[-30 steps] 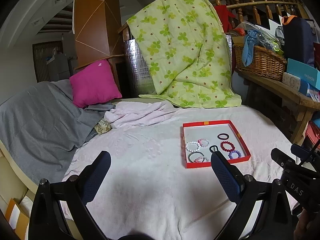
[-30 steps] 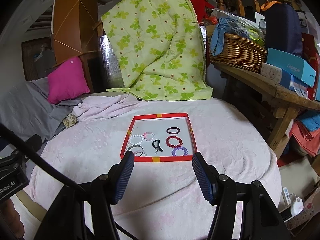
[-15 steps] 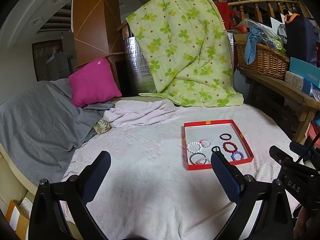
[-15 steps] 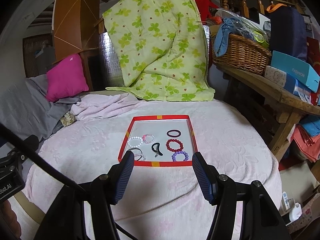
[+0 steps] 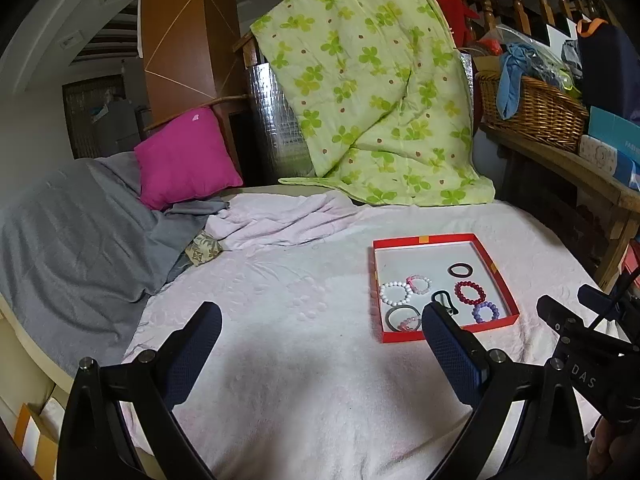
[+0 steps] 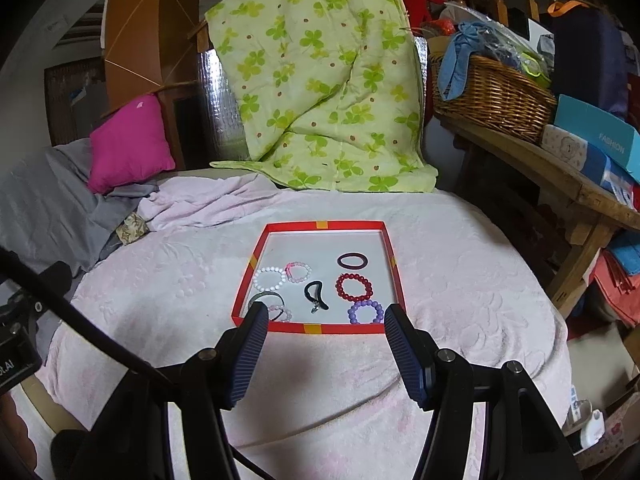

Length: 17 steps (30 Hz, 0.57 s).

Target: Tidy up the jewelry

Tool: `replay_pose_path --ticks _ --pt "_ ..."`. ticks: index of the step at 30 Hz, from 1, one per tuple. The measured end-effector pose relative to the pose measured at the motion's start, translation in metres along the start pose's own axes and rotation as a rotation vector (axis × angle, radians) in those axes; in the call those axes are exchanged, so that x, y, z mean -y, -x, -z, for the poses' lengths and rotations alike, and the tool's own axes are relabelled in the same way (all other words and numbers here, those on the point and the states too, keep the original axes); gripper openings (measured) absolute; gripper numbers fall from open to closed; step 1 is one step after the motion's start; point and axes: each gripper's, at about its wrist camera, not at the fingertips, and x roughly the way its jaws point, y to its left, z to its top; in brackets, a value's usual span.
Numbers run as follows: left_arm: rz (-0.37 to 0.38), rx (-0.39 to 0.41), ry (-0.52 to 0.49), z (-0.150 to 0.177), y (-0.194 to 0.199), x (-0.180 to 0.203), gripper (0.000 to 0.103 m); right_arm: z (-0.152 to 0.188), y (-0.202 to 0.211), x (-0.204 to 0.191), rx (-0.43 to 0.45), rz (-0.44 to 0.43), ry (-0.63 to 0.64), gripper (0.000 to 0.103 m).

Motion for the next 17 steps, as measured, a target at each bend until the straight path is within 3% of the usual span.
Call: replay_pose_path --ticks 12,17 --pt "0.009 -0.014 -0.004 -0.005 -0.019 0.003 0.100 -0.005 -0.024 0.002 -0.027 0.006 -0.003 0.064" --pt "0.059 -0.010 0.021 0.000 -0.038 -0.001 0.100 -0.007 -0.033 0.012 -0.021 -0.002 -0.019 0.064"
